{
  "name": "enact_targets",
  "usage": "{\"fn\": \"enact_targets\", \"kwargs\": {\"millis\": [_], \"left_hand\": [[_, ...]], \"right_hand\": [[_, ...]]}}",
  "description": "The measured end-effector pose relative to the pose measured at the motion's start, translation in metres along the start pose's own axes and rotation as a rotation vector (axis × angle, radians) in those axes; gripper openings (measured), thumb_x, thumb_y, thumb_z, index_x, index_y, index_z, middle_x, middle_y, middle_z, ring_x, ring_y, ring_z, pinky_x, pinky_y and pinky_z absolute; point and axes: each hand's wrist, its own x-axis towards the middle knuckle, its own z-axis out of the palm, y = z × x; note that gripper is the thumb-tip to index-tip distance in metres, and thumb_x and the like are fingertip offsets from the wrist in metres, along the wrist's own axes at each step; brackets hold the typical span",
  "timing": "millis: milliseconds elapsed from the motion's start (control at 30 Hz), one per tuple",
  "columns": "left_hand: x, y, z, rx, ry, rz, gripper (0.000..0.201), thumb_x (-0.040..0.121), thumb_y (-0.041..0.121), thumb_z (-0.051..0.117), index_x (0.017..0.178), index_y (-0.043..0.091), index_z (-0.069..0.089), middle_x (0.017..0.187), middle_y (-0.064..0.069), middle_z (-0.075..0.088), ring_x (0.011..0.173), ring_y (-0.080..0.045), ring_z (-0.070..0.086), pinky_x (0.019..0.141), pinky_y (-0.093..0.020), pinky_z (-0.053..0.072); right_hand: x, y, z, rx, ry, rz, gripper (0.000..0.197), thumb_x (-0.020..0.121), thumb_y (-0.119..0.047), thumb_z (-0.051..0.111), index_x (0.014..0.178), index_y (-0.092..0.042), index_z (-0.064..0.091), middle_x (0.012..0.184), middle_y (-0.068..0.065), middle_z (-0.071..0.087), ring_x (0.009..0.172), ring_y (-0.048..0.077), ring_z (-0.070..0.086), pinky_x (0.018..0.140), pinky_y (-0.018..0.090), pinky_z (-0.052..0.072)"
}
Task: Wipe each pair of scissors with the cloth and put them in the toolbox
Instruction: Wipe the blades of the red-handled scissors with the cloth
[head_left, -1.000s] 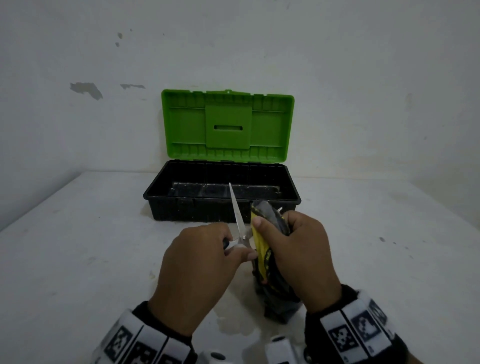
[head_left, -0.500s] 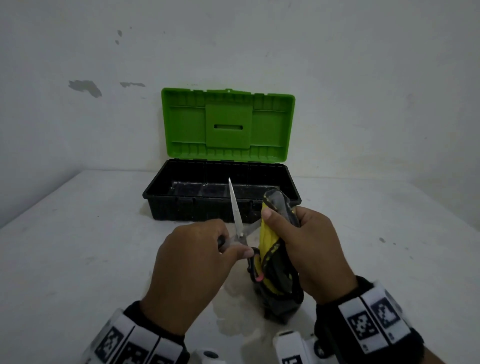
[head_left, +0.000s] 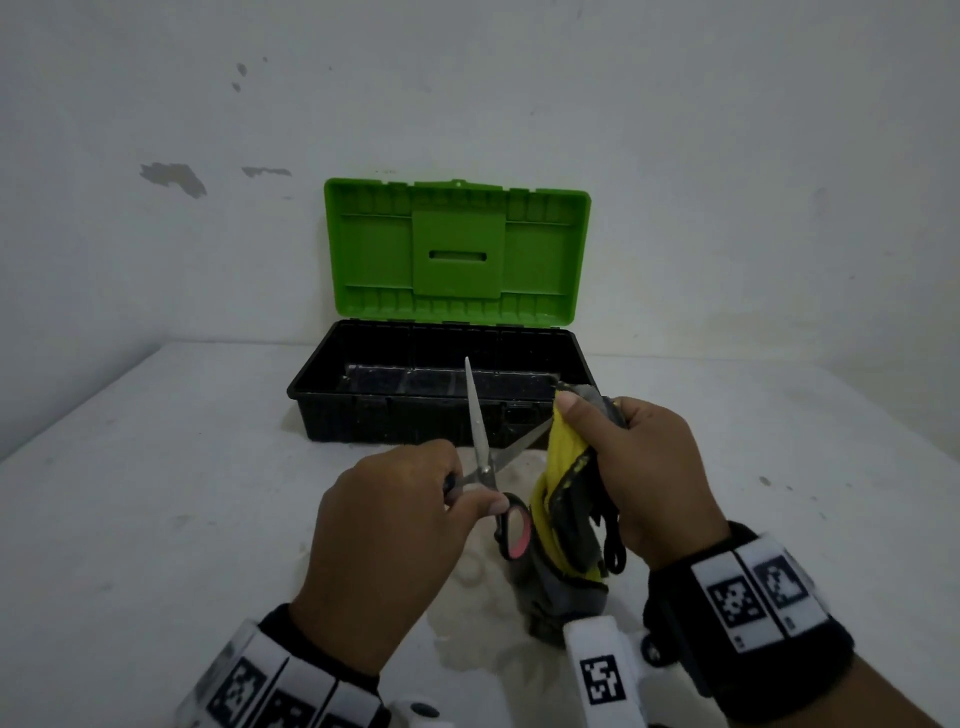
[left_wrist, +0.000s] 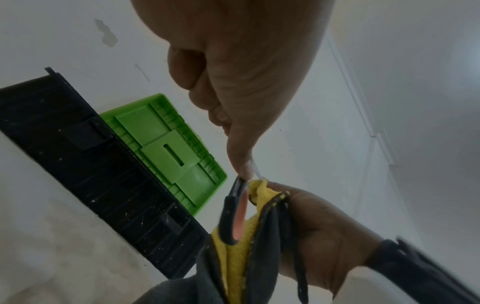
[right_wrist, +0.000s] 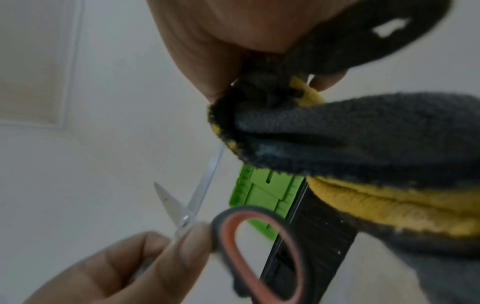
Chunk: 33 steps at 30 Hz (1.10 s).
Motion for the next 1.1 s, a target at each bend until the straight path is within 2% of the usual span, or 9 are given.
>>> {"fn": "enact_targets", "kwargs": {"millis": [67,200,300,367,467,667,800,1000,1100], "left_hand": [[0.000,-0.002,-0.001,-0.078,-0.010,-0.045,0.044,0.067,0.059,0.074,0.057,0.023,0.052,0.046,0.009,0.045,0.042,-0.008,0.043,0.040,-0.026,0.040],[0.004,-0.003,-0.007,-0.292,-0.012,-0.177,0.045,0.060,0.052,0.082,0.053,0.021,0.051,0.042,0.010,0.039,0.045,-0.006,0.041,0.045,-0.015,0.037],[0.008,-0.004,-0.009,-0.334,-0.067,-0.211,0.049,0.057,0.052,0.084,0.050,0.021,0.048,0.042,0.013,0.041,0.043,-0.005,0.039,0.046,-0.014,0.036],[0.009,-0.003,-0.009,-0.330,-0.089,-0.212,0.052,0.056,0.054,0.084,0.049,0.022,0.044,0.043,0.015,0.042,0.042,-0.005,0.038,0.046,-0.014,0.036],[0.009,0.000,-0.011,-0.318,-0.118,-0.217,0.052,0.056,0.056,0.084,0.050,0.022,0.045,0.042,0.014,0.041,0.042,-0.004,0.036,0.044,-0.014,0.034],[0.011,0.004,-0.011,-0.213,-0.119,-0.182,0.051,0.058,0.053,0.085,0.051,0.024,0.043,0.045,0.009,0.033,0.042,-0.007,0.034,0.046,-0.018,0.033],[0.007,0.007,-0.012,-0.129,-0.116,-0.125,0.049,0.062,0.055,0.081,0.053,0.024,0.044,0.048,0.008,0.038,0.044,-0.006,0.032,0.046,-0.019,0.029],[0.008,0.007,-0.013,-0.126,-0.114,-0.153,0.051,0.061,0.056,0.082,0.051,0.025,0.043,0.047,0.008,0.038,0.044,-0.006,0.033,0.046,-0.017,0.027],[0.006,0.007,-0.014,-0.156,-0.125,-0.184,0.050,0.060,0.054,0.083,0.052,0.026,0.043,0.048,0.009,0.037,0.044,-0.005,0.033,0.046,-0.016,0.027]], "right_hand": [[0.005,-0.001,-0.010,0.029,0.041,-0.004,0.077,0.073,-0.060,0.074,0.067,0.009,0.042,0.059,0.016,0.036,0.052,0.022,0.041,0.048,0.052,0.043],[-0.007,-0.010,-0.023,0.007,0.024,-0.167,0.059,0.086,-0.043,0.073,0.067,0.008,0.052,0.056,0.028,0.045,0.043,0.020,0.041,0.042,0.034,0.036],[-0.022,-0.021,-0.019,0.005,-0.120,-0.255,0.039,0.081,-0.035,0.076,0.063,-0.003,0.063,0.052,0.020,0.055,0.039,0.019,0.045,0.039,0.027,0.037],[-0.027,-0.019,-0.014,-0.014,-0.173,-0.276,0.031,0.078,-0.033,0.078,0.064,-0.007,0.068,0.054,0.015,0.059,0.043,0.020,0.048,0.040,0.029,0.040],[-0.035,-0.019,-0.004,-0.065,-0.184,-0.295,0.032,0.075,-0.035,0.081,0.063,-0.007,0.069,0.056,0.011,0.060,0.053,0.028,0.055,0.048,0.034,0.044],[-0.042,-0.009,0.011,-0.152,-0.156,-0.288,0.044,0.073,-0.039,0.083,0.055,-0.006,0.061,0.051,0.009,0.052,0.044,0.007,0.042,0.043,0.020,0.037],[-0.046,-0.008,0.019,-0.159,-0.078,-0.269,0.050,0.075,-0.043,0.080,0.054,-0.005,0.055,0.046,0.003,0.045,0.042,0.008,0.040,0.042,0.020,0.036],[-0.048,-0.008,0.025,-0.102,-0.052,-0.206,0.053,0.077,-0.041,0.080,0.055,-0.001,0.054,0.051,0.013,0.051,0.041,0.013,0.041,0.044,0.035,0.043],[-0.050,-0.007,0.023,-0.104,-0.101,-0.193,0.055,0.076,-0.043,0.080,0.056,0.000,0.053,0.051,0.012,0.049,0.041,0.010,0.039,0.043,0.032,0.041]]}}
